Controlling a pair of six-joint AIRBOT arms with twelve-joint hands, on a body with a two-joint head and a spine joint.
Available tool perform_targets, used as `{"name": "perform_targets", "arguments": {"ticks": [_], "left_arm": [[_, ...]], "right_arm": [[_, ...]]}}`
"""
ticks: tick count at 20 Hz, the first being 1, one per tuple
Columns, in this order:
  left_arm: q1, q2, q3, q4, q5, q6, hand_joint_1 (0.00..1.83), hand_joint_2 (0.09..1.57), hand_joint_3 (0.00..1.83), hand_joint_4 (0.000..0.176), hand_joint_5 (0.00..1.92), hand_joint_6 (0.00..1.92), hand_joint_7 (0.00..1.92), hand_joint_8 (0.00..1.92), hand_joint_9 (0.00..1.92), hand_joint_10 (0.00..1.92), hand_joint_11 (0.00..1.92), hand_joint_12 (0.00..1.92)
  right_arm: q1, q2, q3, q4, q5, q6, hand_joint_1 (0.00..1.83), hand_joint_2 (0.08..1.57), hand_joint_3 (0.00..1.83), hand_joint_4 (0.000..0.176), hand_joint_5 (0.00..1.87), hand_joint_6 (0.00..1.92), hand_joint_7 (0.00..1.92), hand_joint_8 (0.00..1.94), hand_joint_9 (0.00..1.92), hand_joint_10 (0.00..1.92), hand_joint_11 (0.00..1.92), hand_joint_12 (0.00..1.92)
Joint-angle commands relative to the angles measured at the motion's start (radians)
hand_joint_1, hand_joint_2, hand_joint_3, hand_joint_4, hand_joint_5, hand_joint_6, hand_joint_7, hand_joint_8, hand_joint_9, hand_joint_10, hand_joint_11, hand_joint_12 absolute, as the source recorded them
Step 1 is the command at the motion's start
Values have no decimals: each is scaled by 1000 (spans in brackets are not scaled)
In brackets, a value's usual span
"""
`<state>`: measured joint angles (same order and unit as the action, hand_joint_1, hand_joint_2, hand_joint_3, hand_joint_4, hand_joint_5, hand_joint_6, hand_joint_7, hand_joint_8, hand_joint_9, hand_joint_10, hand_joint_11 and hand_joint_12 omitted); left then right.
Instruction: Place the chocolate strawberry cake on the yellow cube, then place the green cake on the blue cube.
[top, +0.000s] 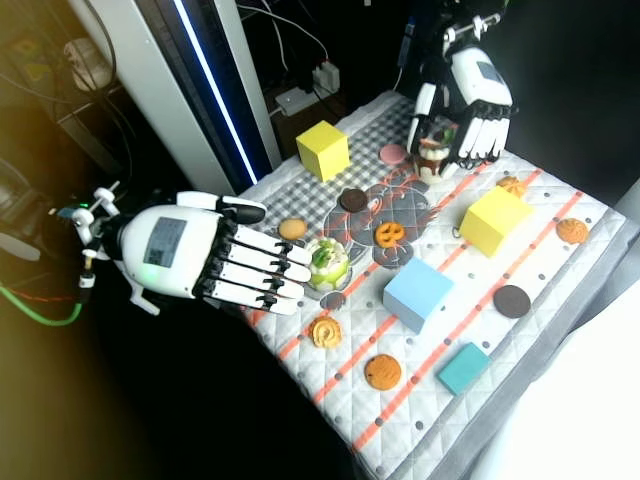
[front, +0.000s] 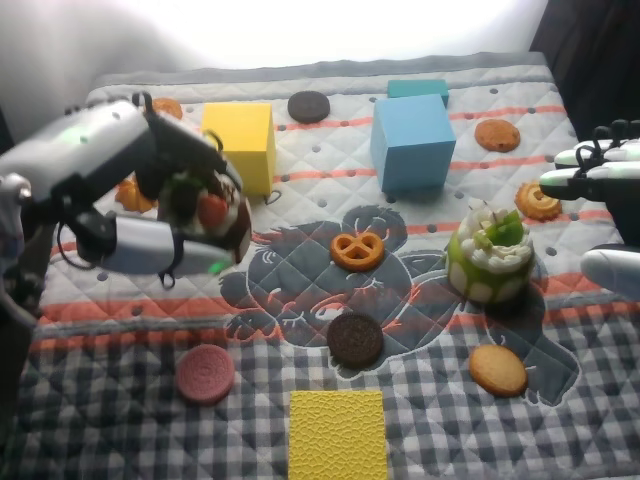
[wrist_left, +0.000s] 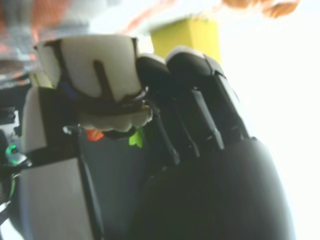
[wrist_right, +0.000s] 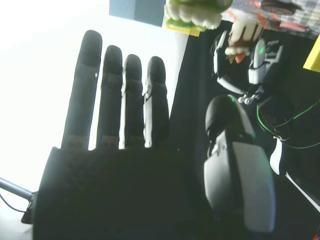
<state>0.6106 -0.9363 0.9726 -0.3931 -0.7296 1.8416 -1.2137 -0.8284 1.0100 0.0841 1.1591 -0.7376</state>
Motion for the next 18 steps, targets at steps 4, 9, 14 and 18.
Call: {"name": "perform_targets", "arguments": {"ticks": [4,9,14,18], "left_arm": [[-82,-4,42,14,-142,-5,1270,1065,0,0,1047,737,1142,866,1013,799,683,1495],[-185,-61,139,-8,-80,-6,1269,1060,0,0,1079,663,1138,892,1148,680,909,1373],[-249,-112,226,-33,-1,-6,1266,1069,0,0,1046,722,1132,899,1226,503,994,1178],[-277,-145,285,-34,72,-5,1288,1044,0,0,1081,643,1213,772,1292,501,995,1227]], "right_arm": [[6,-2,4,16,119,6,274,1314,4,0,560,1,469,2,442,6,495,35],[6,-10,10,15,119,6,232,1301,0,0,565,2,470,1,445,3,510,40],[11,-16,17,15,119,6,187,1301,1,0,562,0,475,1,485,9,575,67],[12,-20,21,15,119,6,221,1314,2,4,560,0,480,1,571,22,710,131]]}}
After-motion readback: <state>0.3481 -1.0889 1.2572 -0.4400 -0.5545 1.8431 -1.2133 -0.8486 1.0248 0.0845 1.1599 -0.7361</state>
